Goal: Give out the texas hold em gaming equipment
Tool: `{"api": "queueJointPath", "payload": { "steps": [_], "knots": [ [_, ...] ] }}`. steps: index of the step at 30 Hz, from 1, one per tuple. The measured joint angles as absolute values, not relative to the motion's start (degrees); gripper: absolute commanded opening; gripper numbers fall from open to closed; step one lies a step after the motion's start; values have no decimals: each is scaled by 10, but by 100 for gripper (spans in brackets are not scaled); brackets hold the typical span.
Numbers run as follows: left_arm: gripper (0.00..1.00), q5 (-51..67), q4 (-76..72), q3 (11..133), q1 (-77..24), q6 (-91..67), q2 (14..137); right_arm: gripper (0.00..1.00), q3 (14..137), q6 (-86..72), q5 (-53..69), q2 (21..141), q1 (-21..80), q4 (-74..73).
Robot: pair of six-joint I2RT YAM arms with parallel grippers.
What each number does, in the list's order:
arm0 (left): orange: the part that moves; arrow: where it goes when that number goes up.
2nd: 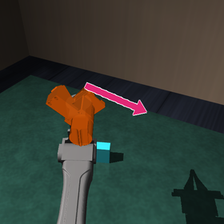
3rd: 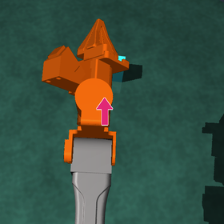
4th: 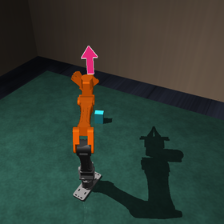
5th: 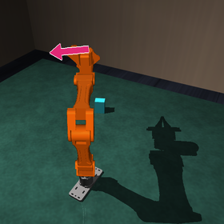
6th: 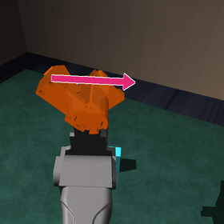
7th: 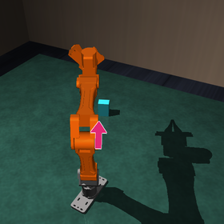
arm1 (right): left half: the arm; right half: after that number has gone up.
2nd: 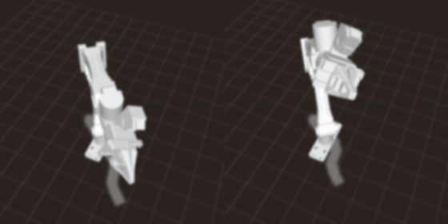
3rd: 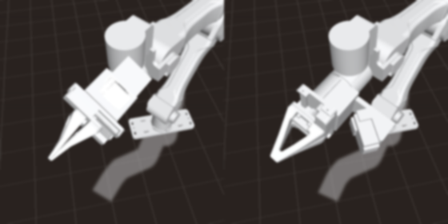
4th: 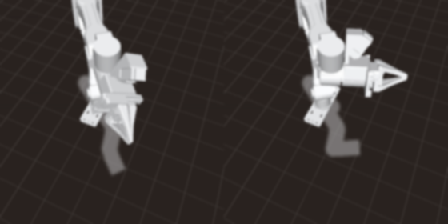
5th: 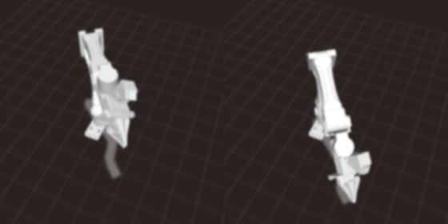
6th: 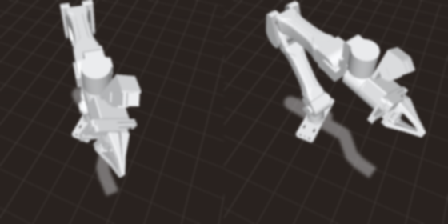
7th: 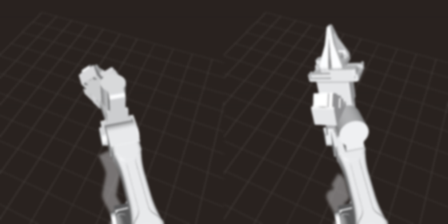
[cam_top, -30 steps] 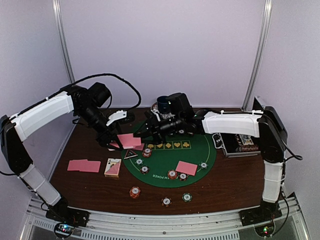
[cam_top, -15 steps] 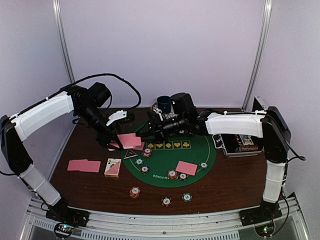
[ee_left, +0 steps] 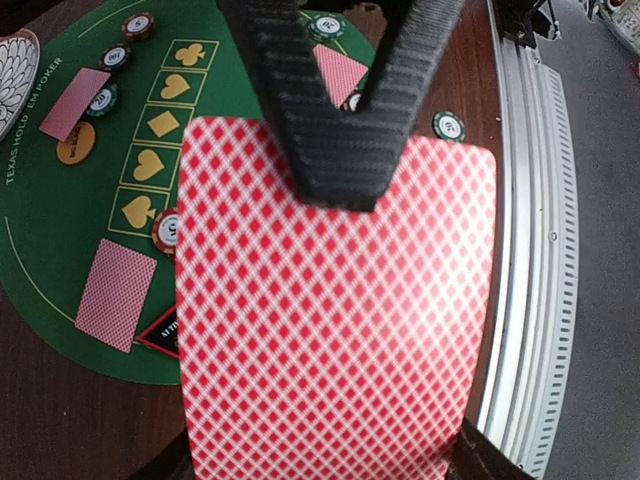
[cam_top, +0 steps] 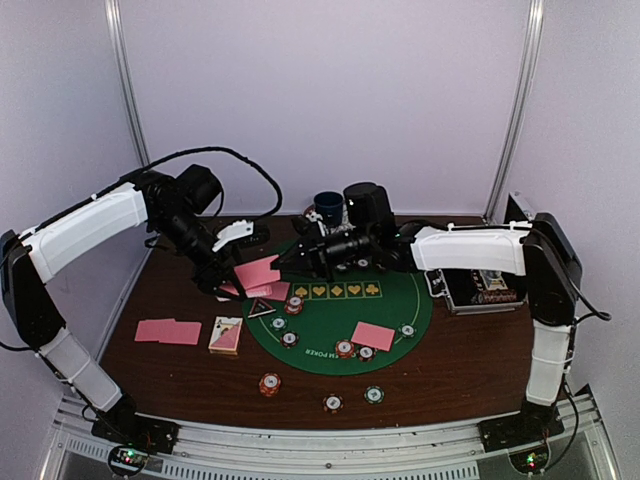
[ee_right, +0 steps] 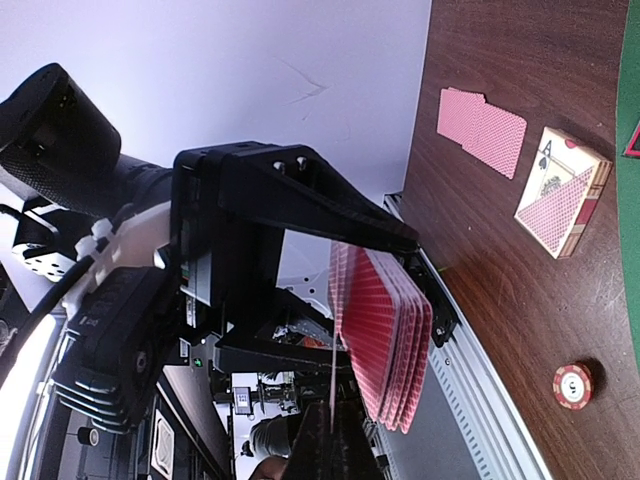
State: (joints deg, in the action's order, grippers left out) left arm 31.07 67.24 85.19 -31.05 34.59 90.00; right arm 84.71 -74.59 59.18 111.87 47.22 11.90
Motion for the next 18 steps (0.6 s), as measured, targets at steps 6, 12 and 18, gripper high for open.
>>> {"api": "queueJointPath", "payload": {
  "steps": [6, 12, 18],
  "knots": [
    [0, 303, 655, 850, -310, 346, 897, 0, 841, -730, 611, 1119, 440, 100],
    [0, 300, 661, 846, -309, 346, 887, 0, 839, -674, 601, 1118, 371, 44],
    [0, 298, 662, 846, -309, 346, 883, 0, 891, -623, 587, 1162, 348, -9]
  ]
}}
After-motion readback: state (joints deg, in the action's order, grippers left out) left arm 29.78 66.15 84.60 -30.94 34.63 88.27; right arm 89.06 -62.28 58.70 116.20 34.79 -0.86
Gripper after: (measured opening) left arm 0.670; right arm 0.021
